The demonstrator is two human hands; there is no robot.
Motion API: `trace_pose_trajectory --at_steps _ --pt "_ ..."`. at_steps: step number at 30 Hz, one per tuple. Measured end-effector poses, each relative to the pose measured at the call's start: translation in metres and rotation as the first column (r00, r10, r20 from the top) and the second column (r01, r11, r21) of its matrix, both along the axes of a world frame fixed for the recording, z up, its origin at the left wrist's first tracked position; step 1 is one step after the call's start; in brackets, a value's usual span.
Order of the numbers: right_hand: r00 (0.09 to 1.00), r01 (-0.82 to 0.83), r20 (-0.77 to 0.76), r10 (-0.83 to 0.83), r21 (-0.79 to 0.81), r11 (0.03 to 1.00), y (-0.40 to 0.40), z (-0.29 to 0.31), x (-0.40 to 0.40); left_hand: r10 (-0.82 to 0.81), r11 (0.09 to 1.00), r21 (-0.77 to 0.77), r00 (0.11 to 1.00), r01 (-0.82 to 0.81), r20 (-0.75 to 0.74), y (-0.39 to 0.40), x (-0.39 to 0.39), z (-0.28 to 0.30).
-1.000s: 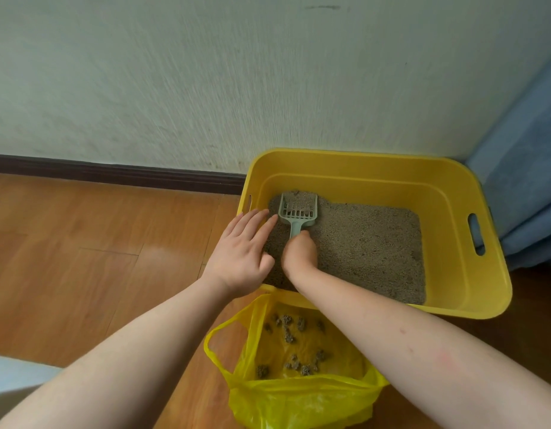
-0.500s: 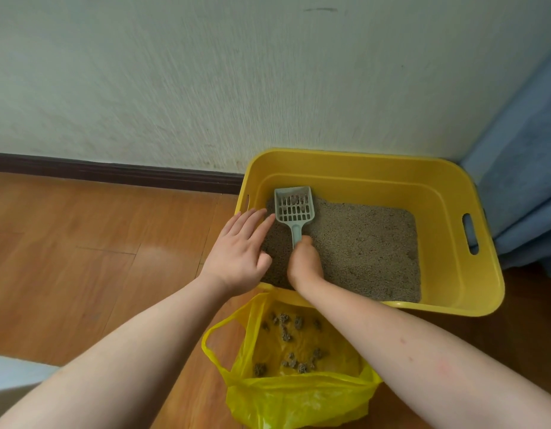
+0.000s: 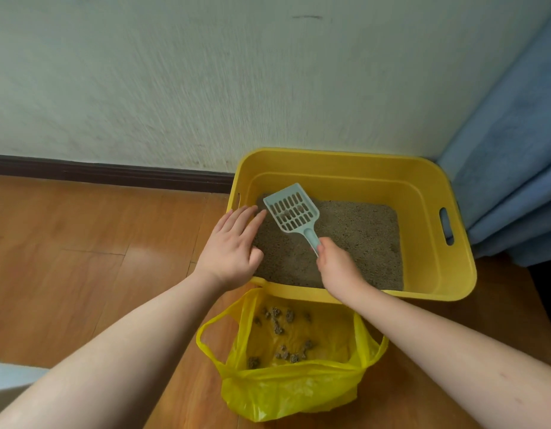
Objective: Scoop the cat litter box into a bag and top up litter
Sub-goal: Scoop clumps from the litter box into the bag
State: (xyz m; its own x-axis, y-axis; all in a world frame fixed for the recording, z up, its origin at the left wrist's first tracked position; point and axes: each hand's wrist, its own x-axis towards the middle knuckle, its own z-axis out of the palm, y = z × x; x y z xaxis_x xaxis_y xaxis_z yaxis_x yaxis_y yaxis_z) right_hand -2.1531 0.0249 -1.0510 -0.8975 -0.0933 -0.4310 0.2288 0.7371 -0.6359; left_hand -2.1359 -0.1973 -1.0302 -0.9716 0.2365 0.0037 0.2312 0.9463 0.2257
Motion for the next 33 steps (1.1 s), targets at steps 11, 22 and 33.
trace_pose_trajectory --at_steps 11,22,33 --pt "0.967 -0.15 -0.216 0.138 -0.04 0.988 0.052 0.062 0.064 -0.001 1.0 0.026 0.999 0.002 -0.035 0.0 0.001 -0.002" --pt "0.947 -0.292 -0.069 0.312 0.209 0.933 0.085 0.034 0.145 -0.016 1.0 -0.006 1.0 0.016 -0.026 0.002 0.004 0.003" --pt "0.66 -0.433 -0.245 0.71 0.648 0.627 0.098 0.017 0.146 -0.022 0.999 -0.033 1.0 0.022 -0.014 0.002 0.005 0.004"
